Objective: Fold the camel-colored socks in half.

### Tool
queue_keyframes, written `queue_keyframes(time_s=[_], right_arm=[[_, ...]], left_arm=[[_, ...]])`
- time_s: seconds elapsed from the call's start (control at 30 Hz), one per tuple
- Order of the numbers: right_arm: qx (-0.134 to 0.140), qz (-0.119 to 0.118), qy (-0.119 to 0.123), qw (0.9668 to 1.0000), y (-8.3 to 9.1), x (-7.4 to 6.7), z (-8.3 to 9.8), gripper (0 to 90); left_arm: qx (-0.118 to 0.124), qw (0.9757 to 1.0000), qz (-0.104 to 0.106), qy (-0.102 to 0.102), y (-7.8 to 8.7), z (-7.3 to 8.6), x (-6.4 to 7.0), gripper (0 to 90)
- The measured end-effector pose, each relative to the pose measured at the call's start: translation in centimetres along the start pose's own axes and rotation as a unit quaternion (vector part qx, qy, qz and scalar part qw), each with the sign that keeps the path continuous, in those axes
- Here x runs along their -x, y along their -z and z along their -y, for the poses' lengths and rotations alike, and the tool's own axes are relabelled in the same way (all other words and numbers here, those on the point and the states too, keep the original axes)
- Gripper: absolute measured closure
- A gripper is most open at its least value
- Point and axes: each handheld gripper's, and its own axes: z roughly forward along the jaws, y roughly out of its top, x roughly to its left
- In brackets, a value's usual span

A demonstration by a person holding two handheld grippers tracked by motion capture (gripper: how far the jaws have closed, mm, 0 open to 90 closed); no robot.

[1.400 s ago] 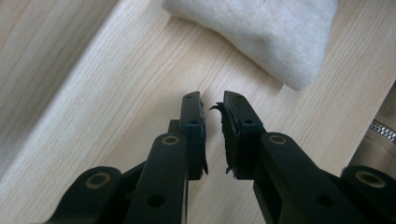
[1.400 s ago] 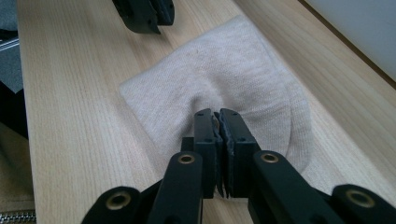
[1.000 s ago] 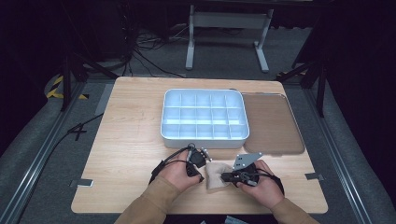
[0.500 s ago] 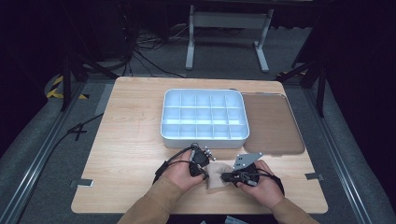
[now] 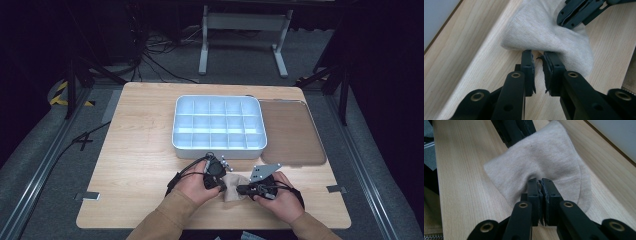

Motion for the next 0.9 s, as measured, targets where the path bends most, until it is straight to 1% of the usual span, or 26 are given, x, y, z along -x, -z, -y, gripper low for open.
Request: queue_keyframes(time_s=[0.03,0.07,0.13,0.17,0.2,0.23,0.27,0.33,0.37,0.4,0.43,0.5,0.53,0.57,0.63,0.7,0.87,0.9], right_arm=[[0.0,0.0,0.0,1.0,0.0,0.0,0.0,85.8],[0.001,0.0,-0.001,1.0,0.0,0.0,0.0,85.8],[0.001,0.0,-0.002,1.0,0.0,0.0,0.0,85.8],[0.001,0.0,-0.002,1.0,0.0,0.0,0.0,85.7],[0.001,0.001,-0.002,1.0,0.0,0.0,0.0,85.6],[0.001,0.001,-0.002,1.0,0.0,0.0,0.0,85.6],[0.001,0.001,-0.002,1.0,0.0,0.0,0.0,85.6],[0.001,0.002,-0.002,1.0,0.0,-0.1,0.0,85.6],[0.001,0.002,-0.002,1.0,0.0,-0.1,0.0,85.6],[0.001,0.002,-0.002,1.0,0.0,-0.1,0.0,85.6],[0.001,0.002,-0.002,1.0,0.0,-0.1,0.0,85.6],[0.002,0.002,-0.002,1.0,0.0,-0.1,0.1,85.6],[0.002,0.002,-0.001,1.0,0.0,-0.1,0.1,85.6],[0.002,0.002,-0.002,1.0,0.0,-0.1,0.1,85.6],[0.002,0.002,-0.003,1.0,0.0,-0.1,0.1,85.6],[0.002,0.001,-0.005,1.0,0.0,-0.1,0.1,85.5],[0.003,0.0,-0.006,1.0,0.0,-0.1,0.1,85.5],[0.003,0.0,-0.006,1.0,0.0,-0.1,0.1,85.5]], left_arm=[[0.0,1.0,0.001,-0.002,0.1,-0.1,0.0,78.8],[0.006,1.0,0.001,-0.001,0.1,-0.1,0.2,78.8],[0.011,0.9999,0.0,-0.006,0.2,-0.2,0.3,78.7],[0.016,0.9999,0.0,-0.005,0.3,-0.3,0.4,78.8],[0.017,0.9998,0.003,-0.009,0.4,-0.4,0.4,78.2],[0.02,0.9998,0.002,-0.009,0.4,-0.5,0.5,78.2],[0.022,0.9996,0.001,-0.016,0.4,-0.6,0.6,77.8],[0.026,0.9995,0.004,-0.017,0.4,-0.7,0.8,77.5],[0.028,0.9994,0.003,-0.022,0.4,-0.7,0.9,77.3],[0.025,0.9993,0.004,-0.027,0.5,-0.8,0.9,77.2],[0.031,0.9992,0.004,-0.024,0.4,-0.8,1.0,77.2],[0.038,0.9988,0.005,-0.032,0.3,-1.0,1.1,77.2],[0.039,0.9987,0.006,-0.033,0.3,-1.1,1.3,77.1],[0.04,0.9983,0.007,-0.042,0.2,-1.2,1.3,77.0],[0.046,0.9976,0.007,-0.052,-0.1,-1.4,1.5,76.8],[0.041,0.9975,0.008,-0.058,-0.2,-1.5,1.6,76.5],[0.036,0.9977,0.005,-0.057,-0.4,-1.6,1.8,76.3],[0.041,0.9976,0.005,-0.055,-0.5,-1.6,1.8,76.3]])
